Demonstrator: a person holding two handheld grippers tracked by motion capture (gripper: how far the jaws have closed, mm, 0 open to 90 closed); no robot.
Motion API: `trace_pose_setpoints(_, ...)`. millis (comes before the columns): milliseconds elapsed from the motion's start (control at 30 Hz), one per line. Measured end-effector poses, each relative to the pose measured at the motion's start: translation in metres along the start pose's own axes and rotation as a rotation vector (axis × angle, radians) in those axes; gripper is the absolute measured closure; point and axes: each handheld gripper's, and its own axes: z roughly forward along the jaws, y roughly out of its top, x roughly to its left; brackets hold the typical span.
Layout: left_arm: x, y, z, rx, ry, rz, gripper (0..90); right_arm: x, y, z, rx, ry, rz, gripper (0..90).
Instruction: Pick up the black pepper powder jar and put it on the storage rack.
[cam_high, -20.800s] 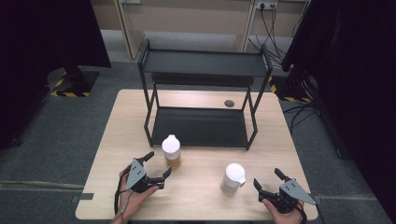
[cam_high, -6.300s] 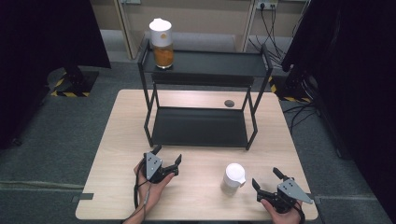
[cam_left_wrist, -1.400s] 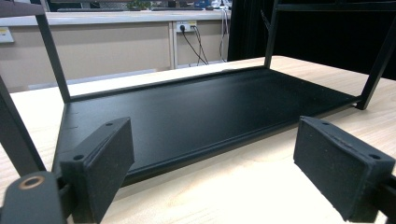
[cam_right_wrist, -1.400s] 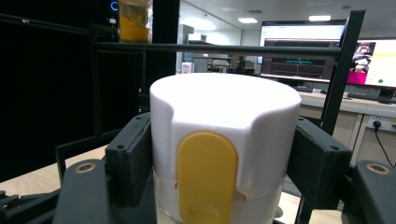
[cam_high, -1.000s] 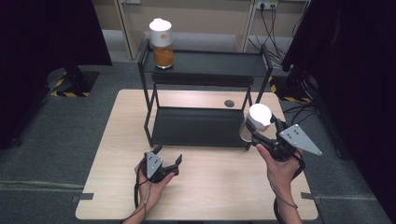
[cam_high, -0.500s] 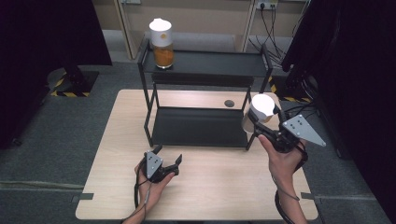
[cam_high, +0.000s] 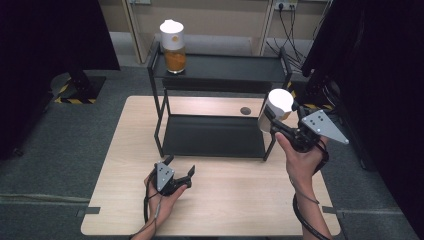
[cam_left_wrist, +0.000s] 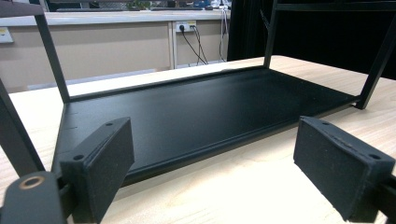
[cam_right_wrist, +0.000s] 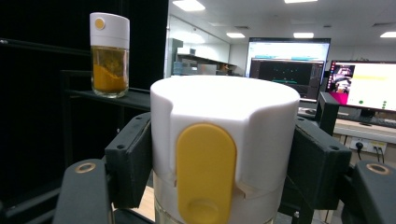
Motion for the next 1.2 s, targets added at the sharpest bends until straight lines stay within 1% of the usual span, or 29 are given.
trace_pose_setpoints(667,0.0,0.001,0.0,0.004,-0.001,0.0,11.8,-0.003,0.022,0.02,-0.023,-0.016,0.01,30.9)
trace_pose_setpoints(1200,0.0,0.001,0.0,0.003,-0.001,0.003,11.7,-0.003,0.034,0.028,-0.034,-0.029,0.02,30.9)
